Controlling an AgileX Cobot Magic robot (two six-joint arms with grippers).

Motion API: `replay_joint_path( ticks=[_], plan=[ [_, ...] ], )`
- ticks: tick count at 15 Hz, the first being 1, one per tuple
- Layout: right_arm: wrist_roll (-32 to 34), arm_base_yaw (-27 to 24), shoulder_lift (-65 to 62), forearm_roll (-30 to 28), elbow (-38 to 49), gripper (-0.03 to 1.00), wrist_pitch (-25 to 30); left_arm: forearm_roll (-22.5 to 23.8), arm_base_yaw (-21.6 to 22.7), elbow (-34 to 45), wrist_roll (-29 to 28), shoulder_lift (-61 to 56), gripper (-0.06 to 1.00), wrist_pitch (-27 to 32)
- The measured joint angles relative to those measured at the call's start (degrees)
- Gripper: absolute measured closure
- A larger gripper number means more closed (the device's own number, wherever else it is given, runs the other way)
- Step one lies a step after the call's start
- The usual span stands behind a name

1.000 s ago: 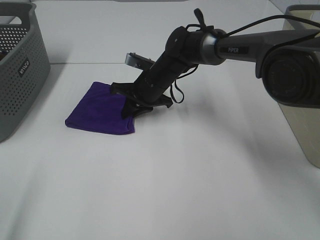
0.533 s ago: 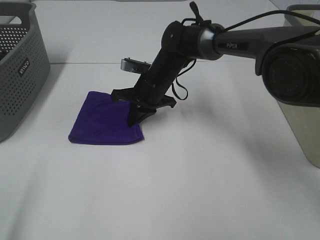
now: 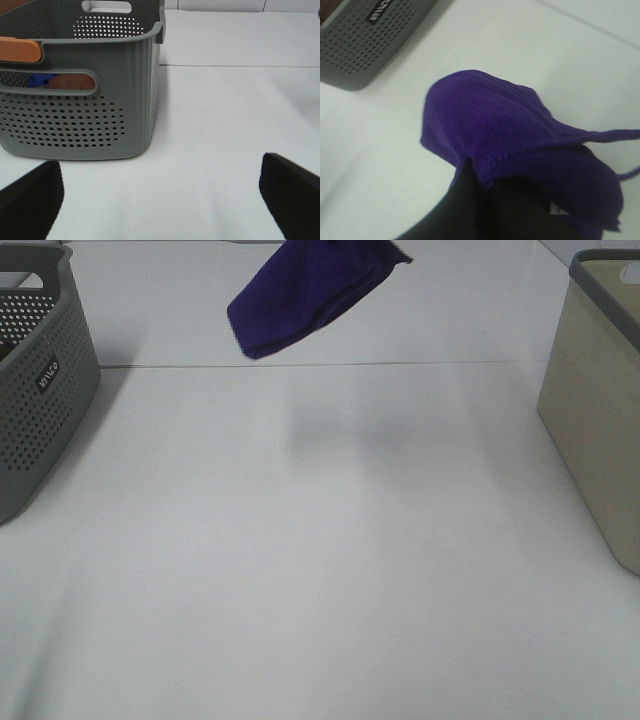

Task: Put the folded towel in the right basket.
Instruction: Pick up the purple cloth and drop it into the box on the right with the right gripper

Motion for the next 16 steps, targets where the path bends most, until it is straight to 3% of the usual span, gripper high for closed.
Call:
replay_joint_path(
  ticks=[5, 10, 13, 16],
  plan=[
    [4.1, -16.4, -10.7, -14.8, -0.1, 0.93, 0.1, 0.0, 0.0, 0.0, 0.0, 0.0, -0.05, 0.0],
    [5.8, -29.9, -11.7, -16.3, -0.1, 0.93, 0.5, 0.0, 0.0, 0.0, 0.0, 0.0, -0.05, 0.0],
    [9.1, -35.5, -11.5, -19.0, -0.1, 0.92, 0.6, 0.0, 0.0, 0.0, 0.0, 0.0, -0.05, 0.0],
    [10.1, -36.8, -9.2, -19.9, -0.1, 0.76, 0.7, 0.0, 0.0, 0.0, 0.0, 0.0, -0.05, 0.0]
  ],
)
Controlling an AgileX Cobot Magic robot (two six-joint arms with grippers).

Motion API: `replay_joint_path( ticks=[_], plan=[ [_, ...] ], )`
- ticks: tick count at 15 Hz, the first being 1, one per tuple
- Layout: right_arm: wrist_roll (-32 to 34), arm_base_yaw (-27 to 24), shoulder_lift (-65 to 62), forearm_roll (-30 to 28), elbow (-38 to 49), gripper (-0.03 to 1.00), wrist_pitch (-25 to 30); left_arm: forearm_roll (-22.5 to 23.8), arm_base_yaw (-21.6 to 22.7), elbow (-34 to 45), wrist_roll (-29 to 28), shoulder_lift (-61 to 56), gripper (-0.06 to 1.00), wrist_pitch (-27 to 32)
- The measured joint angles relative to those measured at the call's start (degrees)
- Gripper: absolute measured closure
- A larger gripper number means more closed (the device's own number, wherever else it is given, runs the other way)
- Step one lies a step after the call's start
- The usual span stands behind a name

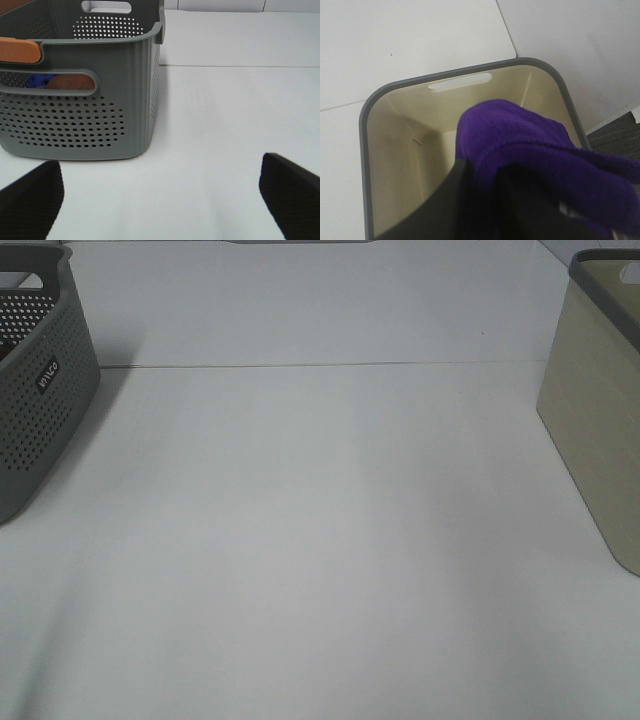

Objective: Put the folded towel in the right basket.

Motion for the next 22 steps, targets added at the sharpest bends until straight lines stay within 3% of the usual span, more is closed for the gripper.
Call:
replay_joint_path(
  ticks=[1, 2, 5, 10, 13, 16, 18, 20, 22],
  plan=[
    [0.0, 0.0, 1.0, 0.3, 0.0, 0.63, 0.0, 0.0, 0.0, 0.0, 0.0, 0.0, -0.05, 0.0],
    [-0.2, 0.0, 2.9, 0.7, 0.1, 0.33, 0.0, 0.0, 0.0, 0.0, 0.0, 0.0, -0.05, 0.0],
    [-0.8, 0.0, 4.9, 0.7, 0.1, 0.09, -0.1, 0.0, 0.0, 0.0, 0.0, 0.0, -0.05, 0.0],
    [-1.7, 1.2, 4.7, 2.8, 0.1, 0.05, -0.1, 0.0, 0.0, 0.0, 0.0, 0.0, -0.05, 0.0],
    [-1.7, 10.3, 4.0, 2.8, 0.1, 0.05, -0.1, 0.0, 0.0, 0.0, 0.0, 0.0, -0.05, 0.0],
    [0.5, 20.3, 2.8, -3.3, 0.1, 0.05, -0.1, 0.0, 0.0, 0.0, 0.0, 0.0, -0.05, 0.0],
    [2.5, 23.5, -1.5, -2.3, 1.1, 0.05, -0.1, 0.0, 0.0, 0.0, 0.0, 0.0, -0.05, 0.0],
    [3.3, 25.4, -9.4, 0.2, 6.9, 0.05, -0.2, 0.0, 0.0, 0.0, 0.0, 0.0, -0.05, 0.0],
    [4.4, 27.2, -23.5, 1.0, 21.6, 0.05, -0.2, 0.0, 0.0, 0.0, 0.0, 0.0, -0.05, 0.0]
  ],
)
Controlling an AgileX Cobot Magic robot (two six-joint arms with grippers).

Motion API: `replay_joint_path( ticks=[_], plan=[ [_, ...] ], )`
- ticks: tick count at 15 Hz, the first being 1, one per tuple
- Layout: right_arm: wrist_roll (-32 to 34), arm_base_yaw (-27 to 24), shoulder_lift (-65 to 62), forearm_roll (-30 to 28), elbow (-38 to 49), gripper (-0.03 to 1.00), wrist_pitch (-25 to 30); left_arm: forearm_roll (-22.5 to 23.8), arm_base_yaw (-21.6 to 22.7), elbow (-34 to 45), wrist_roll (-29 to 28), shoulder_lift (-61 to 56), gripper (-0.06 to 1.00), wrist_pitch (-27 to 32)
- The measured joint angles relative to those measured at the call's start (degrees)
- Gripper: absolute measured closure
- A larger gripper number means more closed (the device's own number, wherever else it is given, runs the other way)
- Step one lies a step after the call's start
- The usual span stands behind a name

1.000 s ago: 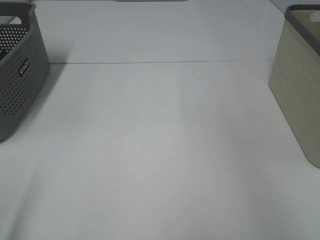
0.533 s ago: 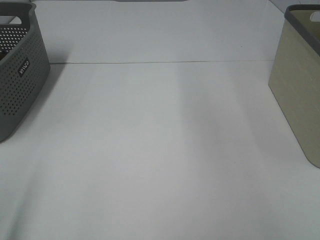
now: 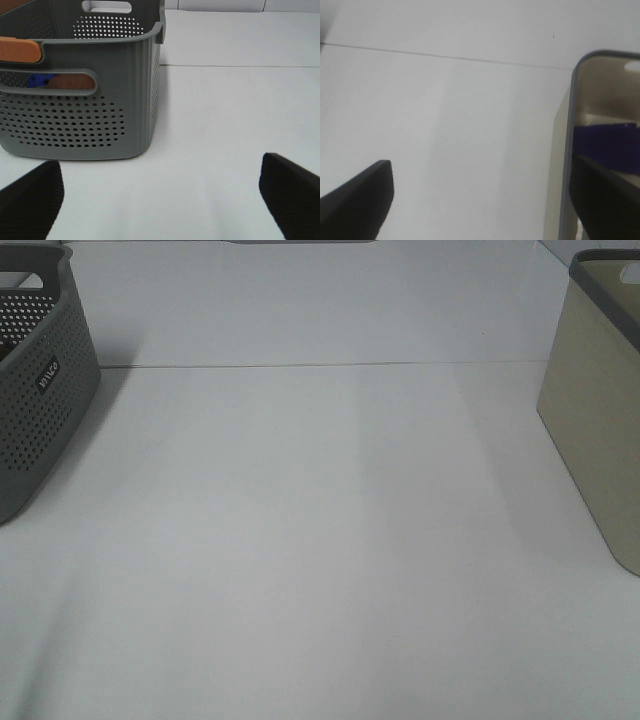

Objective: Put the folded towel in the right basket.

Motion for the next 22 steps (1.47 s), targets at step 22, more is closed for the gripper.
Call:
replay_joint_path(
  ticks=[22],
  plan=[
    [-1.1, 0.2, -85.3, 1.4, 77.9, 0.05, -2.4, 0.0, 0.0, 0.0, 0.0, 0.0, -0.05, 0.0]
  ],
)
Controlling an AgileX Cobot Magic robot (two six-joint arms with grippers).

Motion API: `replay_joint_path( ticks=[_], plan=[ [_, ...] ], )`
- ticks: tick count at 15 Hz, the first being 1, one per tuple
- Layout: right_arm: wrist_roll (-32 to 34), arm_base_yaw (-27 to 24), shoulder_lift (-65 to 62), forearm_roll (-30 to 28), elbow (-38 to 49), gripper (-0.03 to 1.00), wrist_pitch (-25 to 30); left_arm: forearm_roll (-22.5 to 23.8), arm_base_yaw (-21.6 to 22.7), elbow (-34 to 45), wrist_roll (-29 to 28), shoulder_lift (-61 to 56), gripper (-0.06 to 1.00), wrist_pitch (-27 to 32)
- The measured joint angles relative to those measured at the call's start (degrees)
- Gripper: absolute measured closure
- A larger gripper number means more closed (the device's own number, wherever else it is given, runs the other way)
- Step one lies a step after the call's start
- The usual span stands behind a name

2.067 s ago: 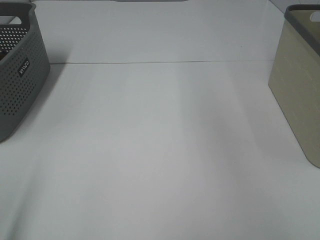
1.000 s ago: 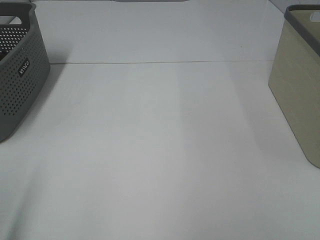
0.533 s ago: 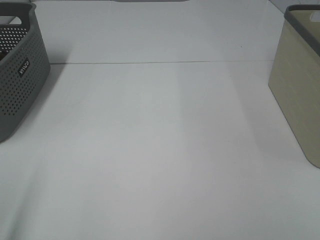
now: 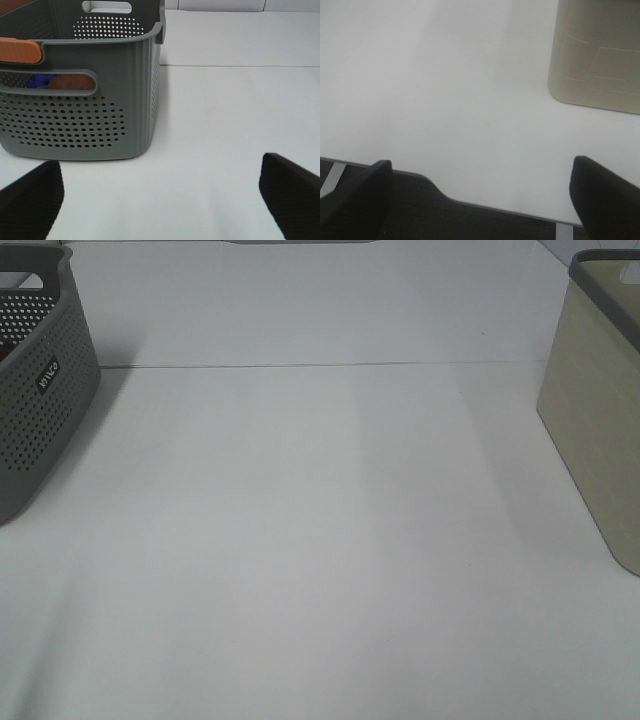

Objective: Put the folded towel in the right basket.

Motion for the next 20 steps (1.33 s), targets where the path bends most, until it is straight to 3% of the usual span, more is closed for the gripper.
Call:
replay_joint_path(
  ticks=[2, 8, 10, 14, 20],
  plan=[
    [0.0, 0.0, 0.0, 0.0, 1.4, 0.05, -2.9, 0.0, 0.0, 0.0, 0.0, 0.0, -0.05, 0.0],
    [0.0, 0.0, 0.0, 0.3, 1.8, 0.05, -3.6, 0.0, 0.0, 0.0, 0.0, 0.0, -0.05, 0.0],
    [0.0, -3.7, 0.0, 0.7, 1.8, 0.05, -3.6, 0.0, 0.0, 0.0, 0.0, 0.0, -0.05, 0.0],
    [0.0, -16.0, 0.0, 0.7, 1.8, 0.05, -4.1, 0.0, 0.0, 0.0, 0.0, 0.0, -0.05, 0.0],
    [0.0, -17.2, 0.0, 0.7, 1.8, 0.05, -4.2, 0.0, 0.0, 0.0, 0.0, 0.0, -0.05, 0.0]
  ],
)
